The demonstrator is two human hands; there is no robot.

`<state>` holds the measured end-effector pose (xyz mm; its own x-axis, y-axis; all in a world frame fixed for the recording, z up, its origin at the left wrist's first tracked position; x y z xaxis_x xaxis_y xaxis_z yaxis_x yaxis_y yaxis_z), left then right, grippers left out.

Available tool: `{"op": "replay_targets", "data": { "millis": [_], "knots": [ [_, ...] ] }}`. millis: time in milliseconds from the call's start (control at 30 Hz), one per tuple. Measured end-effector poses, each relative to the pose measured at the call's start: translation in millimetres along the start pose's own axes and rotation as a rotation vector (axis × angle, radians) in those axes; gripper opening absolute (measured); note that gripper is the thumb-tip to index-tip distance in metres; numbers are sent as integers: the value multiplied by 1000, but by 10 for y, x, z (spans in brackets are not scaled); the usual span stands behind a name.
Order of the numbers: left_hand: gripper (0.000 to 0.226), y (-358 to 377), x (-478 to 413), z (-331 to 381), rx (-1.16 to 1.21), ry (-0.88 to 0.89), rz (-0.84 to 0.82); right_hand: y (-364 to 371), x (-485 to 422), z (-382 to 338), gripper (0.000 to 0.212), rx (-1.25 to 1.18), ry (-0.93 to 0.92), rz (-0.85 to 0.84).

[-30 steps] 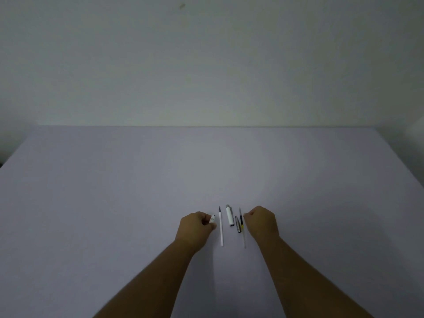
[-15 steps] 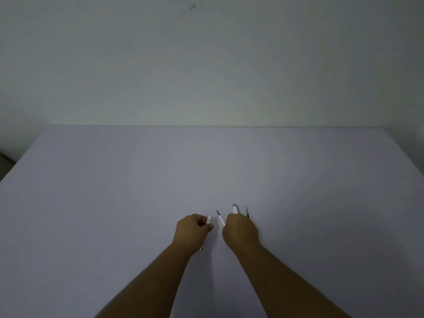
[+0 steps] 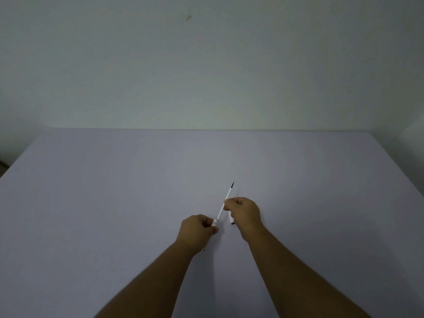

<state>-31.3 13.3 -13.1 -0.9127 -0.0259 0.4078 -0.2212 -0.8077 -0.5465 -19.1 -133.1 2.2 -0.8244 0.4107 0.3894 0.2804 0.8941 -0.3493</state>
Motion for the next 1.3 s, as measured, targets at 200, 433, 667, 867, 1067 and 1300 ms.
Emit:
{"op": "replay_targets", "data": {
  "millis": [200,433,667,867,1067,1300],
  "knots": [
    [15,31,39,53,3,10,-17,-80,35,4,23,-31,-16,3],
    [15,34,49,122,-14,28,-4,-159,39,-6,23,25,-63,-28],
    [16,56,64,169,-50,81,-27,-173,-10,23,17,123,-67,-148],
    [13,48,60,213,-75,105,-38,-244,-86,0,17,-74,-32,-75],
    [15,72,50,248,-77,118,-36,-166,-53,60,20,77,-42,-255],
    [17,35,52,160,-58,102,-33,-316,-195,192,21,479,-69,68]
  ]
}}
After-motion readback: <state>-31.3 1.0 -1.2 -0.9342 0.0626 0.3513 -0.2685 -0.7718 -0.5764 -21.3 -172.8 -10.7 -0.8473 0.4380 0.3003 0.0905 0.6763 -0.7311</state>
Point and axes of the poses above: each hand's wrist, its own x-axis away from the middle knuckle, its own y-axis out of the palm, z = x × y, the point moved 2 cm from there along -x, towards the middle knuckle, and after that the axes turned 5 degrees about z, right-handed, at the moved point
